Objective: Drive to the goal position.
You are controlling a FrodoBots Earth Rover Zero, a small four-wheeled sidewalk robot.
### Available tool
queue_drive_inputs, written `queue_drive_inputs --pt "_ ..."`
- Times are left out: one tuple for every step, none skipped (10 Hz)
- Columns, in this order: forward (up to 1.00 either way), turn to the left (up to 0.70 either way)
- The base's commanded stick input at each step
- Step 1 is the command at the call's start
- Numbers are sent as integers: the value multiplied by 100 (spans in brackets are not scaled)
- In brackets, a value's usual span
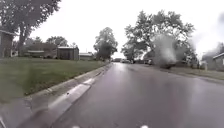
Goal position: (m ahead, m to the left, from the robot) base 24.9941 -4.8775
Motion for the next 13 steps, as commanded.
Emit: queue_drive_inputs --pt "50 0" --pt "50 0" --pt "50 0" --pt "50 0" --pt "50 0" --pt "50 0" --pt "50 0" --pt "50 0" --pt "50 0" --pt "50 0" --pt "50 0" --pt "50 0" --pt "50 0"
